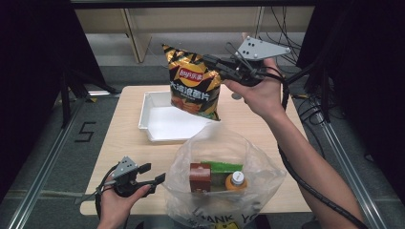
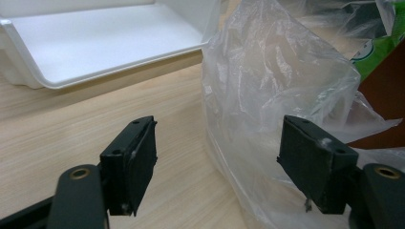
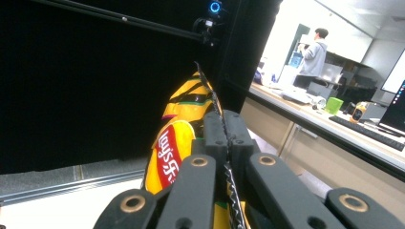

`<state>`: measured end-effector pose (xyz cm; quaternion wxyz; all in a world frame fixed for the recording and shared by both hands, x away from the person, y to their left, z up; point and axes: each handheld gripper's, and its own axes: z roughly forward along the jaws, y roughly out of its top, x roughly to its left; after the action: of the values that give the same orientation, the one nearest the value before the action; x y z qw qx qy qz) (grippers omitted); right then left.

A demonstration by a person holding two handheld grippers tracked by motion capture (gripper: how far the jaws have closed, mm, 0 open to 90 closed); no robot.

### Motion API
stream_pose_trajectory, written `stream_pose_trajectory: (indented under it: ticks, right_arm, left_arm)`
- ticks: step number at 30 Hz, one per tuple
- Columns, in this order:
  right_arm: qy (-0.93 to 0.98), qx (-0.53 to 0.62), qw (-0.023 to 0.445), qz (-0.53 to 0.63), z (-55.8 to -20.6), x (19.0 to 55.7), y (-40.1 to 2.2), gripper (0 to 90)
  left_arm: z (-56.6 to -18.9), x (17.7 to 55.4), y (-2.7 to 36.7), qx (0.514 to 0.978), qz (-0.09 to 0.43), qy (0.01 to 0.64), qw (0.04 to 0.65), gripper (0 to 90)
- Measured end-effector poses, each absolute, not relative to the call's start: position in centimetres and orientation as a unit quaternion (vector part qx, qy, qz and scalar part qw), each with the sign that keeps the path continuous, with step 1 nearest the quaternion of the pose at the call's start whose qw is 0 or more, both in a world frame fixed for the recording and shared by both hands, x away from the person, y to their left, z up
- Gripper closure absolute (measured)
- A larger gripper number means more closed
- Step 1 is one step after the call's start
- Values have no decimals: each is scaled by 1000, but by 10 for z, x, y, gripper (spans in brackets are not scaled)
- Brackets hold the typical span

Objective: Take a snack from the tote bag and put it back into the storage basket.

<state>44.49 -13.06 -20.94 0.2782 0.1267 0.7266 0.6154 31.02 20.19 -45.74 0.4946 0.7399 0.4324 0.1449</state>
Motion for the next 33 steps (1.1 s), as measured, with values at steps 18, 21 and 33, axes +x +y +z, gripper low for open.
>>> stream_pose_trajectory:
  ticks: [18,21,33]
  right_arm:
    - [733,142,269,609,-213,477,-110,900]
    - [735,146,264,607,-215,483,-105,900]
    - [746,166,254,593,-235,501,-96,900]
  left_arm:
    - [-459,311,206,738,145,436,494,282]
    - [-459,311,206,739,145,435,494,283]
    - [-461,310,205,737,141,438,495,283]
